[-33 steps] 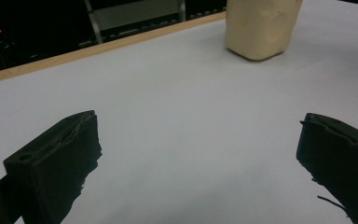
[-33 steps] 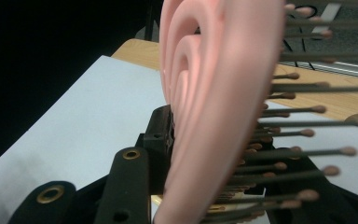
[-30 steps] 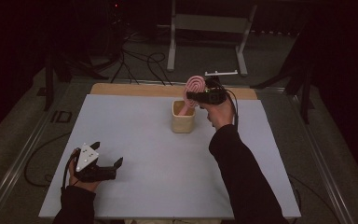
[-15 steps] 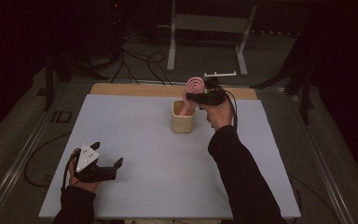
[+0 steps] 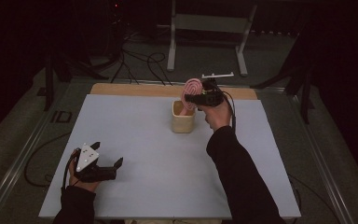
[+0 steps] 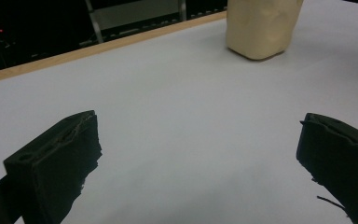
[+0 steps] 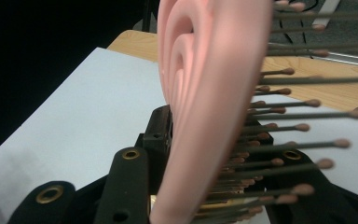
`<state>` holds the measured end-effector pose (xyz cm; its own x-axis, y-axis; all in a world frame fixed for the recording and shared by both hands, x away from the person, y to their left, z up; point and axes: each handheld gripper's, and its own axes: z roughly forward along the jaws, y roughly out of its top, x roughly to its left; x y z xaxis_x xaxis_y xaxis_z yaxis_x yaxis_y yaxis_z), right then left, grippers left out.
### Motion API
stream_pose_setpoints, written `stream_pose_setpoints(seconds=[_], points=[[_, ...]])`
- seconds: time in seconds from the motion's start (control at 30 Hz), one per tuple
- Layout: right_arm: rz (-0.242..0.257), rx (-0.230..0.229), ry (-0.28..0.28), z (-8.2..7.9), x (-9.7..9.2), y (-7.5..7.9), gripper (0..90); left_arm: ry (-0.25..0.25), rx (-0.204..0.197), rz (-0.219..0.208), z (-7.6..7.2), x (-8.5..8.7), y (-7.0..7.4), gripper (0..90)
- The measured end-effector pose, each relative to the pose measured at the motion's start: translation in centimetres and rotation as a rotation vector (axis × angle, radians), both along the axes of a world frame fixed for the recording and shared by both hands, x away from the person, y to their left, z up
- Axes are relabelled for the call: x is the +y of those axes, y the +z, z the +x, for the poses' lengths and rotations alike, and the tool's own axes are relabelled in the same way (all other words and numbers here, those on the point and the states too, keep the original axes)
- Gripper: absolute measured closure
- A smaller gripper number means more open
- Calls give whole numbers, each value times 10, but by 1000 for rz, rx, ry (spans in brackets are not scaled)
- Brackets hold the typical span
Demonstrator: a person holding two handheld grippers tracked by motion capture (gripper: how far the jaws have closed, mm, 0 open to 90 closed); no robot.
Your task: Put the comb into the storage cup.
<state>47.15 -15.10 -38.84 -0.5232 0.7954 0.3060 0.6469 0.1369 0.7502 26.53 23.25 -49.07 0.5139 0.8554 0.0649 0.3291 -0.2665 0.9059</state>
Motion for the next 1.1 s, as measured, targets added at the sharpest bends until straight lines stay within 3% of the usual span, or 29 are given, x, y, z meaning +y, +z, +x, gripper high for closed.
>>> stream_pose_setpoints(seconds=[1.1], points=[[-10, 21, -4, 6, 6, -9, 625, 0, 0, -2, 0, 0, 0, 2]])
